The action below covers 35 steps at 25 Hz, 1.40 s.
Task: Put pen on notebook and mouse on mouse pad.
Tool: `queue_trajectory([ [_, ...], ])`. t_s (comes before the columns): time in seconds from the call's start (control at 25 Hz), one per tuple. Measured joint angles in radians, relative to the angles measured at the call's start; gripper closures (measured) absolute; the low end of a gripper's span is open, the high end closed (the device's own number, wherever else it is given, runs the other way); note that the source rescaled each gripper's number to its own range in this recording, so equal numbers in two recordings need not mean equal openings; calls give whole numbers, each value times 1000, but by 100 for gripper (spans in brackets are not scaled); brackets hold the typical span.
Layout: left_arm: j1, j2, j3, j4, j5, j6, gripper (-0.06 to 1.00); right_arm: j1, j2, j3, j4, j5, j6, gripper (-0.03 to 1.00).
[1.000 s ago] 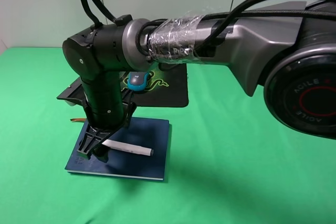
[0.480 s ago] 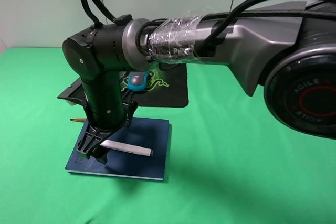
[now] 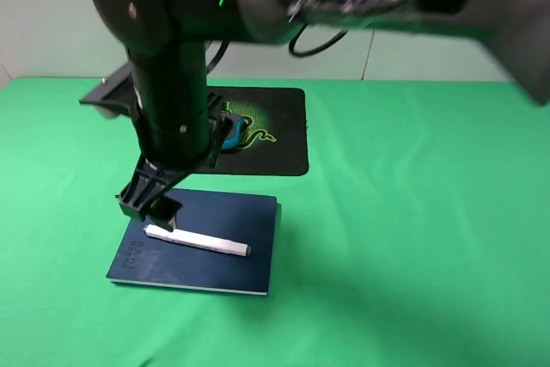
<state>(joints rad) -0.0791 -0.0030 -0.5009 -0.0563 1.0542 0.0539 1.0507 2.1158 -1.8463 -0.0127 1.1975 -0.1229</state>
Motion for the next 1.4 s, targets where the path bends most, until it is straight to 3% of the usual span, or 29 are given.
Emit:
queue_trajectory([
  [0.76,0,0,0,0,0,0,-6,0,-387,65,-12,20,1,-3],
  [1.04,0,0,0,0,0,0,-6,0,-622,348,-87,21,57,-3],
  [1.4,0,0,0,0,0,0,-6,0,-1044,646,-101,23,107,-3],
])
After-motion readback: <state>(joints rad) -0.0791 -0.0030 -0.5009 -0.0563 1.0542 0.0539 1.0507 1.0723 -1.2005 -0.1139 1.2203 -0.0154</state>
